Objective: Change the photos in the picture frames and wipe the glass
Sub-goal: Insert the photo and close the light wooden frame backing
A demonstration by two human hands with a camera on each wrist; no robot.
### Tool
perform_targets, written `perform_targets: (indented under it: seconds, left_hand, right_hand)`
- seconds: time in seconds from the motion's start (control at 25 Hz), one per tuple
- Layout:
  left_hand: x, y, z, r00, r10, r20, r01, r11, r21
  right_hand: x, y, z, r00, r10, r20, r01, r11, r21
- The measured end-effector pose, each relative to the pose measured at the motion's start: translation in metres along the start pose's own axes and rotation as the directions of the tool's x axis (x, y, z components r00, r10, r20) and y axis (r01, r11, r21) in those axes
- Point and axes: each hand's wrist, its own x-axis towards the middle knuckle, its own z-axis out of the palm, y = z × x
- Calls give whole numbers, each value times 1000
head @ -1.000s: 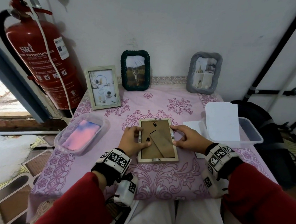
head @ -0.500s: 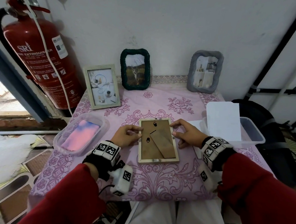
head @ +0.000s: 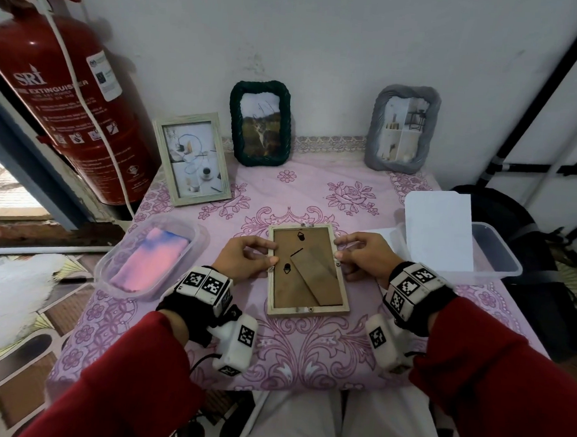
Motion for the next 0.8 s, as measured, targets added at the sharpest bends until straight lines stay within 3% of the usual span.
perform_targets:
  seconds: [0.16, 0.28, 0.4, 0.52, 0.64, 0.8]
  left_hand:
    - [0, -3, 3, 999, 43, -34, -41, 997, 59]
    - [1, -4, 3, 998, 43, -35, -40, 997, 69]
    - [1, -4, 2, 999, 37, -37, -34, 998, 61]
    - [-1, -4, 3, 998, 50, -40, -47, 996, 78]
    - [-7, -3, 3, 998, 50, -34, -47, 996, 72]
    - [-15, -4, 5, 983, 132, -130, -108, 979, 174]
  right_hand:
    - [3, -8, -1, 998, 55, 14, -54, 995, -87]
    - [5, -16, 2, 999, 43, -17, -46, 967, -249]
    - [0, -17, 7, 987, -145, -63, 102, 890, -444]
    - [-11, -12, 11, 941, -339, -26, 271, 794, -544]
    - [-17, -8, 11, 899, -437, -25, 349, 750, -562]
    - [-18, -6, 16, 874, -484, -35, 363, 701, -614]
